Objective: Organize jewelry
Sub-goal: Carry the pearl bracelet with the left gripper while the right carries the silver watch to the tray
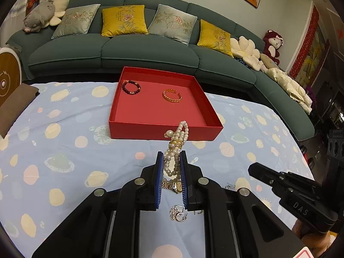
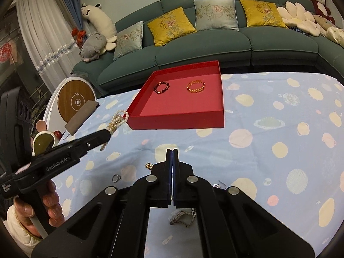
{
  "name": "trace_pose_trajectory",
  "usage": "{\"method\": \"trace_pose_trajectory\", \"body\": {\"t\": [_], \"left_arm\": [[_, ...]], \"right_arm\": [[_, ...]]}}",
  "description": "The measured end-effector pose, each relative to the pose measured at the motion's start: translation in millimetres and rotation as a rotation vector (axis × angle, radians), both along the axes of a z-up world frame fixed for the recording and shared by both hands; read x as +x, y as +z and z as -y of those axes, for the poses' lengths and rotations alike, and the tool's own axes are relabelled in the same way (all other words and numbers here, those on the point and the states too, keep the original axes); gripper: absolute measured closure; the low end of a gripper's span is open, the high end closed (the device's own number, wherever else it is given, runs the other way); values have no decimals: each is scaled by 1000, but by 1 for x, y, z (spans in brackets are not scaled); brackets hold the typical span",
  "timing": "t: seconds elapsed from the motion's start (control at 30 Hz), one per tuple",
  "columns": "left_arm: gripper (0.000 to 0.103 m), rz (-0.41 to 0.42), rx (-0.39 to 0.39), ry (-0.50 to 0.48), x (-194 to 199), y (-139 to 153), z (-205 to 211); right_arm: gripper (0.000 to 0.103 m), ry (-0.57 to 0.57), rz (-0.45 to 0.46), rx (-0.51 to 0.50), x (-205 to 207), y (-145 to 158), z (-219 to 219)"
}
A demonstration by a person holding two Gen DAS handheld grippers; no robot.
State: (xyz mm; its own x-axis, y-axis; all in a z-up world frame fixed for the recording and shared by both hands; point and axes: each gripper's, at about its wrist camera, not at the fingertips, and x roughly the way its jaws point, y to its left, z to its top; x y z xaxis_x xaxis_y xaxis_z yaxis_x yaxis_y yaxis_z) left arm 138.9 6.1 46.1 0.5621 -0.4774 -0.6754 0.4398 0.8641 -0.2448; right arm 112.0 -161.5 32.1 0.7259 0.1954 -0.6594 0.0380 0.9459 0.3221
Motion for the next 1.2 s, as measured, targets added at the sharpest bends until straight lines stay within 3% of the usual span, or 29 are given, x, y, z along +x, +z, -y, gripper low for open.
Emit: {"method": "trace_pose_trajectory", "body": {"t": [0.13,0.27,0.47,0.73,0.8,0.83,1.2], "left_arm": [[91,-5,38,-7,-1,-10,0],[91,-33,52,-5,0,-21,-2],[91,-26,49,-18,-4,-19,0],[90,-37,76,-41,-8,-28,5],[90,-37,78,-43,-10,-29,5],[90,-38,78,-45,-10,-29,5],[90,-45,70,-34,-8,-29,4]], "right_arm": [[94,11,-98,-17,-7,-30,-2],[76,29,-213,1,-14,-64,-8],[58,37,-248,-24,-19,-78,-25],[60,28,-231,-63,-17,-84,-28],[79,32,-229,-58,-17,-84,-27],[82,37,-231,-53,-17,-85,-26],[85,53,-172,-50,-20,-69,-30]]}}
